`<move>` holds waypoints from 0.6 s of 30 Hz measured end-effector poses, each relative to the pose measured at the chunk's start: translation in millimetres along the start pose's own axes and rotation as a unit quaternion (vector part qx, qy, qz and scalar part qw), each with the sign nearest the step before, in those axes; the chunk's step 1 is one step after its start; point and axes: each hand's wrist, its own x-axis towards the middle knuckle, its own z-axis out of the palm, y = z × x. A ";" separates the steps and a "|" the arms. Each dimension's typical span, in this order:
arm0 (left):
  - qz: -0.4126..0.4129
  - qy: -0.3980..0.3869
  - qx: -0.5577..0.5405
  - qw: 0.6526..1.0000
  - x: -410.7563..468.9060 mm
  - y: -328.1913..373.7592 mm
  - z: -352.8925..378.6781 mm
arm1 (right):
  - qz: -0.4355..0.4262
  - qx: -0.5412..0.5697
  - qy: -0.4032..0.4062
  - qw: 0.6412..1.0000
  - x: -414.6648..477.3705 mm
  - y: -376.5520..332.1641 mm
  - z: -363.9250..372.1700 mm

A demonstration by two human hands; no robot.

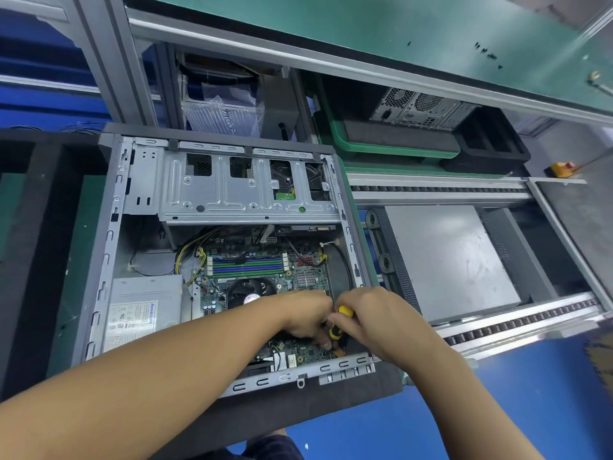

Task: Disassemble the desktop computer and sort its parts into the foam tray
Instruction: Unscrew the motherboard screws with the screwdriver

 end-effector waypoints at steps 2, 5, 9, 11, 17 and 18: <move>0.007 0.001 0.000 1.000 0.0 0.6 0.1 | -0.004 0.006 -0.003 1.000 -2.5 -0.4 -1.2; 0.031 0.018 0.021 0.999 -1.8 1.0 0.4 | -0.010 0.008 -0.018 1.000 -5.6 -0.4 -4.0; 0.064 0.058 0.053 0.995 -6.1 2.0 0.1 | -0.015 -0.002 -0.038 0.999 -8.0 -0.5 -7.1; 0.068 0.055 0.050 0.995 -6.8 1.7 0.2 | -0.010 0.001 -0.034 0.999 -8.1 -1.4 -6.9; 0.063 0.043 0.041 0.996 -6.8 1.6 -1.2 | -0.009 0.004 -0.031 0.999 -8.8 -2.5 -7.5; 0.063 0.041 0.038 0.996 -6.8 1.6 -1.3 | -0.008 0.007 -0.030 0.999 -9.0 -2.3 -7.9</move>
